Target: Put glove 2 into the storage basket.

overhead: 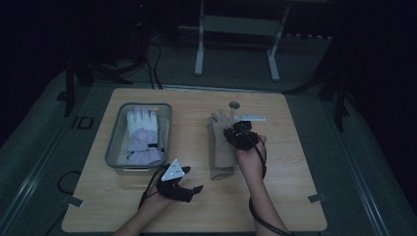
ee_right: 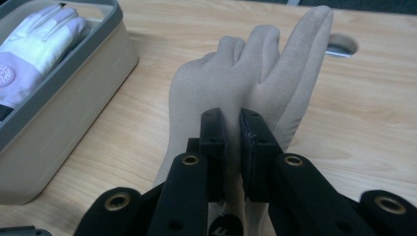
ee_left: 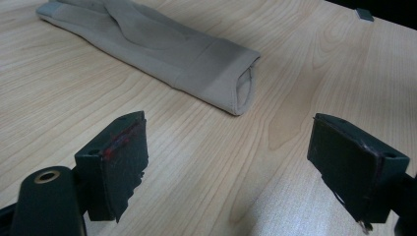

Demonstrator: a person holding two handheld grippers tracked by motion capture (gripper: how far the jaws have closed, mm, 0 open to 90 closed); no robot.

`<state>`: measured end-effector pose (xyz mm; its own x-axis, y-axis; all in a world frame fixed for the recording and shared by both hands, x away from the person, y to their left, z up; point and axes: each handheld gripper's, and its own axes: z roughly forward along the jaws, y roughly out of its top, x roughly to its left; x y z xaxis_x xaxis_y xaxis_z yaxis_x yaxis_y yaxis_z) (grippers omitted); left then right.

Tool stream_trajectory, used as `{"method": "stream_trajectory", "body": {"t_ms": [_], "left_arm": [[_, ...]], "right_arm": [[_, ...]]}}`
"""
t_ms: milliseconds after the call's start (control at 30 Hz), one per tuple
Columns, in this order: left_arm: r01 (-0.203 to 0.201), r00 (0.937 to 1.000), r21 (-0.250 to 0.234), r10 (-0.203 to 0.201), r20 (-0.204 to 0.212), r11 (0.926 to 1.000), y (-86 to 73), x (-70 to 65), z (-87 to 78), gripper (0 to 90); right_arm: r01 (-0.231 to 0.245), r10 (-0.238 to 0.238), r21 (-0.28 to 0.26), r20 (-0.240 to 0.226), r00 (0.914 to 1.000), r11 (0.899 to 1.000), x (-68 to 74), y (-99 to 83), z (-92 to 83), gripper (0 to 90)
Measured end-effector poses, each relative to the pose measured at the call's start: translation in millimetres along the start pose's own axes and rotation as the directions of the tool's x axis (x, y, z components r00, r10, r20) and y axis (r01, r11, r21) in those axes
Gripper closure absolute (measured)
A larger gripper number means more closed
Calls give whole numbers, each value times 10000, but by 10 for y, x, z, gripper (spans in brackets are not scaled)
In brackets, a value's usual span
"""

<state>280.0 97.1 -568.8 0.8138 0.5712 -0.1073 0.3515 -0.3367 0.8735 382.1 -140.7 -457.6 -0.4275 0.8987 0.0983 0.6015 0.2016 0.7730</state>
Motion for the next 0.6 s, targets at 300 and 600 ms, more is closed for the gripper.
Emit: {"method": "stream_trajectory", "body": {"t_ms": [300,600], "left_arm": [[24,10000,-63,-24,26,10000,1,-3,-4,159],[-40,10000,-55,40,-3,10000,-3,-9,5,159]], "right_arm": [[-64,60,694,58,10000,9976,49,-174,286,812],[-113,111,1481,17,9999,9889,1,-352,474,799]]}}
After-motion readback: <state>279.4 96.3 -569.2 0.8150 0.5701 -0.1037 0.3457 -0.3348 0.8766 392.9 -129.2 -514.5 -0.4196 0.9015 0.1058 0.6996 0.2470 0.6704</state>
